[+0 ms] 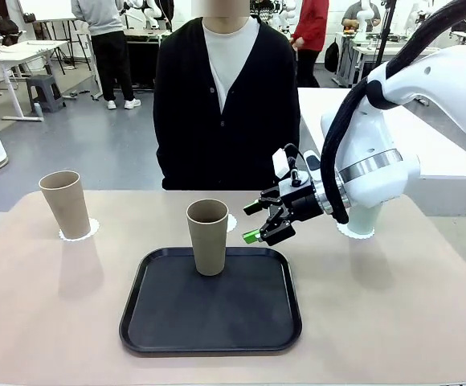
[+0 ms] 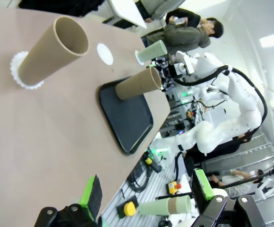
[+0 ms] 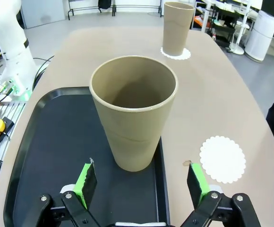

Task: Place coasters on the table and set cups on them.
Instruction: Take one Reusable plastic cup from the Flat Tray and place it on a coaster set by the human.

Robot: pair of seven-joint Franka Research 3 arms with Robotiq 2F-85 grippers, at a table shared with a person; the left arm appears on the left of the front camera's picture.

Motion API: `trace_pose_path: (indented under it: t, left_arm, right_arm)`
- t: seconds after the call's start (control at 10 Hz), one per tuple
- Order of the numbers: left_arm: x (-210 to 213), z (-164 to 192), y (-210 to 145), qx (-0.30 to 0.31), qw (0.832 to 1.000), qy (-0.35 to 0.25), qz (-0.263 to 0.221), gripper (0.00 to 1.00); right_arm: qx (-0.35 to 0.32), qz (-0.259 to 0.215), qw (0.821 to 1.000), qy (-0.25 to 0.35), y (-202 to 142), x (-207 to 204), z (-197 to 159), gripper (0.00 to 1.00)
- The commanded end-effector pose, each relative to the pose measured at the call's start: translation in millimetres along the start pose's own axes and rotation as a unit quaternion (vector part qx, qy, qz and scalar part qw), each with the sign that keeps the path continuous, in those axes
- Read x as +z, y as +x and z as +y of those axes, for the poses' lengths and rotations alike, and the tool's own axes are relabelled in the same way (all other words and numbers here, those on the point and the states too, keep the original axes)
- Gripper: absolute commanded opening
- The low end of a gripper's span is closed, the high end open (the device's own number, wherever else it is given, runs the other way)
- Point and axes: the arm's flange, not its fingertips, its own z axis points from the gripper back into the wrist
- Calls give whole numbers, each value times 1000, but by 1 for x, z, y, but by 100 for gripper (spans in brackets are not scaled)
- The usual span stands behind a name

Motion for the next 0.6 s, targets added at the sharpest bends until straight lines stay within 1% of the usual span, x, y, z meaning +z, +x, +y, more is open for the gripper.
trace_pose_path:
  t: [0.0,0.2,0.4,0.5]
  left_arm:
    - [2,-2,0,-3,1000,0,-2,100]
    - [2,-2,0,-3,1000,0,-2,100]
    - [2,-2,0,-3,1000,0,-2,100]
    - [2,-2,0,-3,1000,0,-2,100]
  right_arm:
    - [-5,-26,1000,13,-14,-9,1,100]
    - [-18,-57,998,-4,-30,-12,5,100]
    - [-35,-113,993,-18,-44,-13,5,100]
    - [-36,-121,992,-24,-51,-18,5,100]
